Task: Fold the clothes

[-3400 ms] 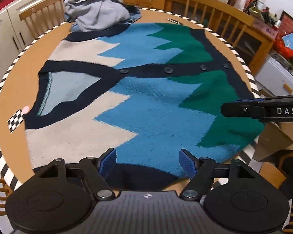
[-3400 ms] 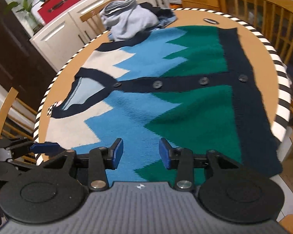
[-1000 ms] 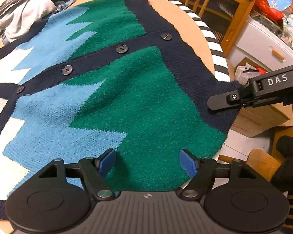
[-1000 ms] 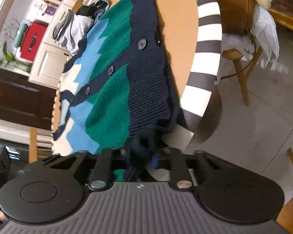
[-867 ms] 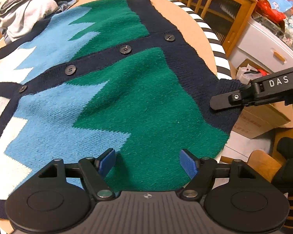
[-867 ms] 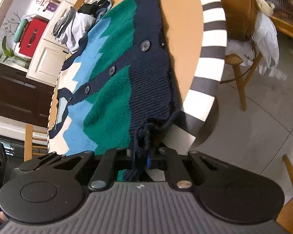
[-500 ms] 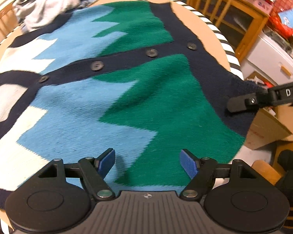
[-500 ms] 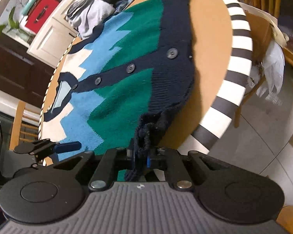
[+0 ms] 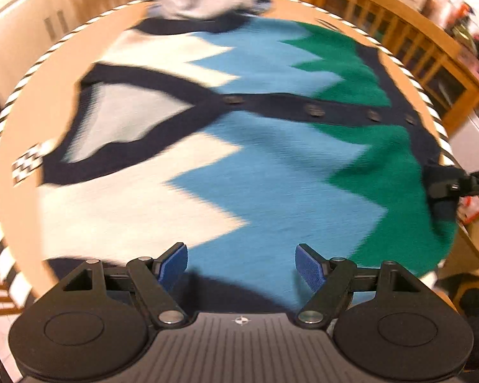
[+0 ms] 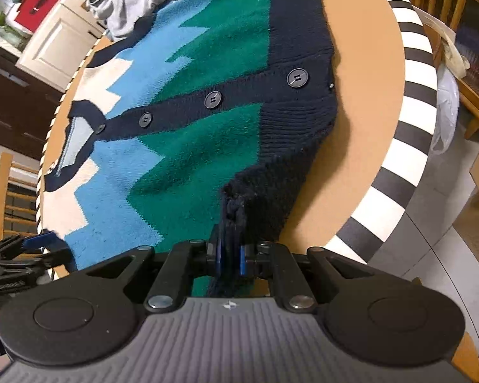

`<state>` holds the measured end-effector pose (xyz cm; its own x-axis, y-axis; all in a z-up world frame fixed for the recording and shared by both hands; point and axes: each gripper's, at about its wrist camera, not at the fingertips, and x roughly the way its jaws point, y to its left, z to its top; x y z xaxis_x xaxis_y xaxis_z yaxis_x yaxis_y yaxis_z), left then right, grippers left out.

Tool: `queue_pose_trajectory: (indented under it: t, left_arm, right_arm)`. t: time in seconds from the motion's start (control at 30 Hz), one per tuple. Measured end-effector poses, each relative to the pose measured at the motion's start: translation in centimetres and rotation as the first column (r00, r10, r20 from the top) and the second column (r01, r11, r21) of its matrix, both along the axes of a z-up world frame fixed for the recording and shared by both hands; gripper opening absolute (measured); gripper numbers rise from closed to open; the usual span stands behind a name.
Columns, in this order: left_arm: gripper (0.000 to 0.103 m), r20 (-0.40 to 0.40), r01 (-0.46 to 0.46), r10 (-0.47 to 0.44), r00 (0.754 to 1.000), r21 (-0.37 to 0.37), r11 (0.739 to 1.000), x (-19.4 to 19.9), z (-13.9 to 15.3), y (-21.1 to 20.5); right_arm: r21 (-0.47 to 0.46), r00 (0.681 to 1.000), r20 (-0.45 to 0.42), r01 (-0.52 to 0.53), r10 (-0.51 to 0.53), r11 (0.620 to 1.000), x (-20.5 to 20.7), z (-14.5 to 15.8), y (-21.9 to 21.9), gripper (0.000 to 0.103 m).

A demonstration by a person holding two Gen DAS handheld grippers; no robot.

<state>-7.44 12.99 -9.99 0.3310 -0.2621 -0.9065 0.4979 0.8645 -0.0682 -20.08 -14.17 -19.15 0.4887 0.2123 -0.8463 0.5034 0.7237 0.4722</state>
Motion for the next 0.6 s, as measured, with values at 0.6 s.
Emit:
queue_pose_trajectory:
  t: [0.6]
  left_arm:
    - [0.075, -0.076, -0.069, 0.052, 0.996, -0.243, 0.967, 6.7, -1.8, 16.7]
  right_arm:
    - [-0.048, 0.992, -0.057, 0.107, -0.11, 0.993, 0.7, 0.1, 1.9, 0.011]
